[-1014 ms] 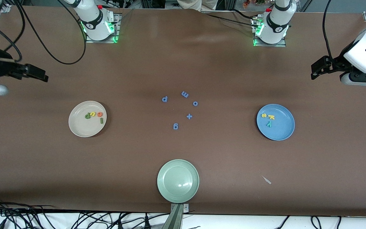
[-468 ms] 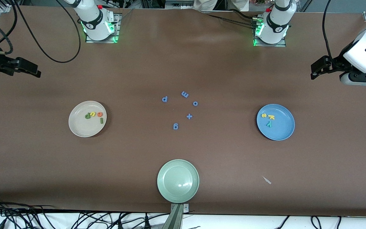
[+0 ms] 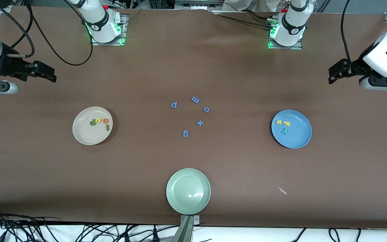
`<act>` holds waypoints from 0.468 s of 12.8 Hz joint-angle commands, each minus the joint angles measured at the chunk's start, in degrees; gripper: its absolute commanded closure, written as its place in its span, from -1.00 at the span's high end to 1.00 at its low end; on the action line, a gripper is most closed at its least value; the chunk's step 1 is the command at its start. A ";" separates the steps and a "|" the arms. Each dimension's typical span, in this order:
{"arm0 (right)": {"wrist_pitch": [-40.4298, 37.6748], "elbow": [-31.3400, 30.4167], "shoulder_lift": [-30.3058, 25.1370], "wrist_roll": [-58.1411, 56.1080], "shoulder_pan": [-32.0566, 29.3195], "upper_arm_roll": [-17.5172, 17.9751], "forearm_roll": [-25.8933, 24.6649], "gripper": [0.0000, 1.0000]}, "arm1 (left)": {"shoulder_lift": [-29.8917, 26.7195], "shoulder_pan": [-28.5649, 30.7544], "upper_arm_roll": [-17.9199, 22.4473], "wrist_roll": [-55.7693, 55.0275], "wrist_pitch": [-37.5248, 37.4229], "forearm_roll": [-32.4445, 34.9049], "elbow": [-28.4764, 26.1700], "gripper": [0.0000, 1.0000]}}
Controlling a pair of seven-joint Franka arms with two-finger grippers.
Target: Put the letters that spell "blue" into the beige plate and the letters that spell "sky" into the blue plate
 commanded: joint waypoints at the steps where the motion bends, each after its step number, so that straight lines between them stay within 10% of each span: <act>1: 0.15 -0.52 -0.41 -0.95 -0.09 0.28 -0.78 1.00 | 0.35 -0.21 -0.12 0.63 -1.31 1.08 1.48 1.00; 6: -0.11 -0.35 0.21 -1.30 -0.26 0.19 -0.69 1.00 | 0.35 -0.47 -0.21 0.36 -1.23 1.08 1.48 1.00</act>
